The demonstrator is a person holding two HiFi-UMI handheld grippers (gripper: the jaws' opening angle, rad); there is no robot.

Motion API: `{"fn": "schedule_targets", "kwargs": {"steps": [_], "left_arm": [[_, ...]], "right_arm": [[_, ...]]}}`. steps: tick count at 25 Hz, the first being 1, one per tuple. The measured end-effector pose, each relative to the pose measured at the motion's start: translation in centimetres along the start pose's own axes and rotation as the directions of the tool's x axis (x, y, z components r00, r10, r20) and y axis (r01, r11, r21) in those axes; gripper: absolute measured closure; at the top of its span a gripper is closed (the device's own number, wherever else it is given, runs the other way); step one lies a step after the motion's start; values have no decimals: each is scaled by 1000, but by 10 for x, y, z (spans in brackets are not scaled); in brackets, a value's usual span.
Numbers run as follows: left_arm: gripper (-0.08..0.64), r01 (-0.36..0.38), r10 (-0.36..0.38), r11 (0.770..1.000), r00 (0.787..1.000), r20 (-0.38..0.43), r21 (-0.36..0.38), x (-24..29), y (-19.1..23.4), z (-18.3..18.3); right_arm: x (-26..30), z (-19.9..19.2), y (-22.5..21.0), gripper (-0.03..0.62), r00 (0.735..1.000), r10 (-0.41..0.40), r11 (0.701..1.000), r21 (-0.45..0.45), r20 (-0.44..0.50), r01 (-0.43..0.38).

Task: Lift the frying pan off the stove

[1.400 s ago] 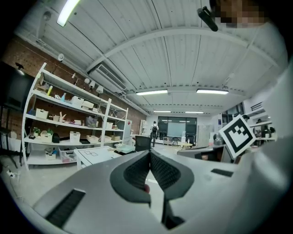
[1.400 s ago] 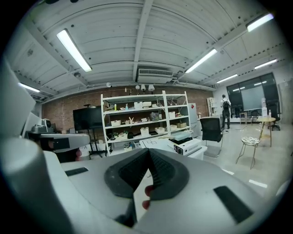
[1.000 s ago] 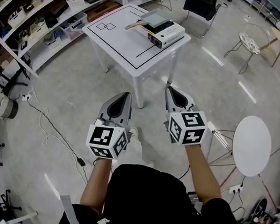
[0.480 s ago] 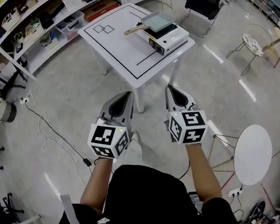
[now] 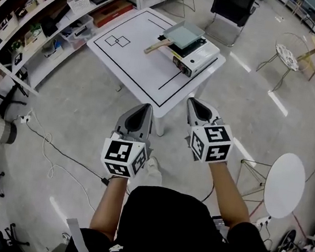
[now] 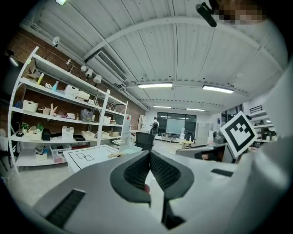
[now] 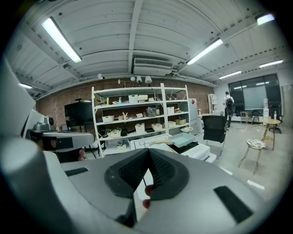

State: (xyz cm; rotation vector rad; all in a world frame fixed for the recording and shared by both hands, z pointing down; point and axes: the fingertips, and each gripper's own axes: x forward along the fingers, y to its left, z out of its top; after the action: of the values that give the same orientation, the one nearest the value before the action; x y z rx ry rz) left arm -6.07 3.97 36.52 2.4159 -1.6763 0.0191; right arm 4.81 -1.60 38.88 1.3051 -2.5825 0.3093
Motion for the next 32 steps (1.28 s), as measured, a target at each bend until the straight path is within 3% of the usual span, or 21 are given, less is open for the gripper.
{"fn": "schedule_targets", "kwargs": {"steps": [18,32], "left_arm": [[549,46,-47,999,998,-32,-27,95,117,19],[549,83,-84,996,995,-54,-24,119,154,13]], "right_arm": [[144,38,-7,591,998,-41,999,-6,-44,41],[187,46,-12,591,995,-91,996,-2,-39,91]]}}
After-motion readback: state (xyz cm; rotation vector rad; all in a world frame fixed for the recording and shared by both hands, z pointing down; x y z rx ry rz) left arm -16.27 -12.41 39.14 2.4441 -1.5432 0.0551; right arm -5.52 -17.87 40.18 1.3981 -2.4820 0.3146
